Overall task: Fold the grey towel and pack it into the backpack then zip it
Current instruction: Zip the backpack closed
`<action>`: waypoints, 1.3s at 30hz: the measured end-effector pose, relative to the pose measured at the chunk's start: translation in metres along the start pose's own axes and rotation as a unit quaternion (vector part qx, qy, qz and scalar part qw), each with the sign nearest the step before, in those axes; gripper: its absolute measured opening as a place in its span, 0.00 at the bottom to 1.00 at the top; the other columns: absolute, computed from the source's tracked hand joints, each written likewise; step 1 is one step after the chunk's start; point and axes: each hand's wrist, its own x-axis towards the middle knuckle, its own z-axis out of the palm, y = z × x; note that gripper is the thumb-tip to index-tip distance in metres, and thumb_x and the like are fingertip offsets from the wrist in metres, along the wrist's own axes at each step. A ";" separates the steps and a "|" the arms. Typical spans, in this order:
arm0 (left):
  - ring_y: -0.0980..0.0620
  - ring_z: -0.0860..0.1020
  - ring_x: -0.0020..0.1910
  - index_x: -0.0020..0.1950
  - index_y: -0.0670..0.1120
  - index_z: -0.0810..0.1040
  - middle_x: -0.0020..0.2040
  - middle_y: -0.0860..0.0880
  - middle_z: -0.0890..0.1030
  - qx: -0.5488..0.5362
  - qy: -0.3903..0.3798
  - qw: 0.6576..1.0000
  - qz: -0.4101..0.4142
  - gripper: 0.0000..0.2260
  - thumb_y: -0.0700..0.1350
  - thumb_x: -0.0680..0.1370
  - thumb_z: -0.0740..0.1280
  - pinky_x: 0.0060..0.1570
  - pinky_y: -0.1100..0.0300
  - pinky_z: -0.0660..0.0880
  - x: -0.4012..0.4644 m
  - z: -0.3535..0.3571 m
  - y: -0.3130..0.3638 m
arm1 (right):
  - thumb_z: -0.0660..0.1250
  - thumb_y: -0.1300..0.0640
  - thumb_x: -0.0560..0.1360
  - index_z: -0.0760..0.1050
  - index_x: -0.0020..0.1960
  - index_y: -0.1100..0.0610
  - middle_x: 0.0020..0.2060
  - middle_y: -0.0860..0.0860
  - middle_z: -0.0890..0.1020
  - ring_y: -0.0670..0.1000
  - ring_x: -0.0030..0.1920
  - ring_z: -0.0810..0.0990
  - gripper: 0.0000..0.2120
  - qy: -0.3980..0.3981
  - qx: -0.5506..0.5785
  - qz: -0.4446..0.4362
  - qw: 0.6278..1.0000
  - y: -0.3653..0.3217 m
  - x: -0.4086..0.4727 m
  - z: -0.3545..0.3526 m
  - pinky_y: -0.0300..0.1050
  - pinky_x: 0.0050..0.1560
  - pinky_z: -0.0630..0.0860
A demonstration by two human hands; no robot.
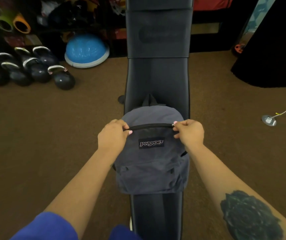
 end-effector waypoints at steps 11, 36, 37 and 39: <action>0.49 0.73 0.59 0.54 0.51 0.79 0.57 0.51 0.78 0.046 -0.020 0.983 0.177 0.10 0.51 0.74 0.69 0.56 0.52 0.72 0.007 0.034 0.076 | 0.68 0.57 0.74 0.78 0.41 0.56 0.34 0.50 0.82 0.45 0.23 0.77 0.05 -0.116 0.161 0.169 0.966 0.002 0.005 -0.024 0.40 0.36 0.69; 0.48 0.76 0.54 0.51 0.47 0.78 0.53 0.48 0.78 0.076 -0.006 0.985 0.158 0.08 0.51 0.77 0.65 0.52 0.52 0.71 0.022 0.038 0.077 | 0.66 0.56 0.76 0.78 0.44 0.61 0.32 0.50 0.80 0.51 0.33 0.80 0.09 -0.025 0.035 0.219 0.975 0.114 0.045 -0.026 0.49 0.52 0.78; 0.48 0.76 0.54 0.51 0.47 0.78 0.53 0.48 0.78 0.074 -0.005 0.985 0.155 0.09 0.51 0.77 0.65 0.52 0.53 0.71 0.022 0.038 0.077 | 0.66 0.55 0.76 0.78 0.43 0.61 0.33 0.50 0.80 0.52 0.35 0.81 0.09 -0.027 0.022 0.229 0.973 0.118 0.045 -0.025 0.50 0.53 0.79; 0.48 0.76 0.53 0.51 0.47 0.78 0.53 0.48 0.79 0.072 -0.001 0.986 0.153 0.09 0.51 0.77 0.65 0.52 0.54 0.71 0.021 0.037 0.078 | 0.67 0.54 0.76 0.78 0.40 0.61 0.33 0.51 0.80 0.53 0.38 0.82 0.11 -0.031 0.011 0.245 0.969 0.127 0.045 -0.021 0.52 0.53 0.79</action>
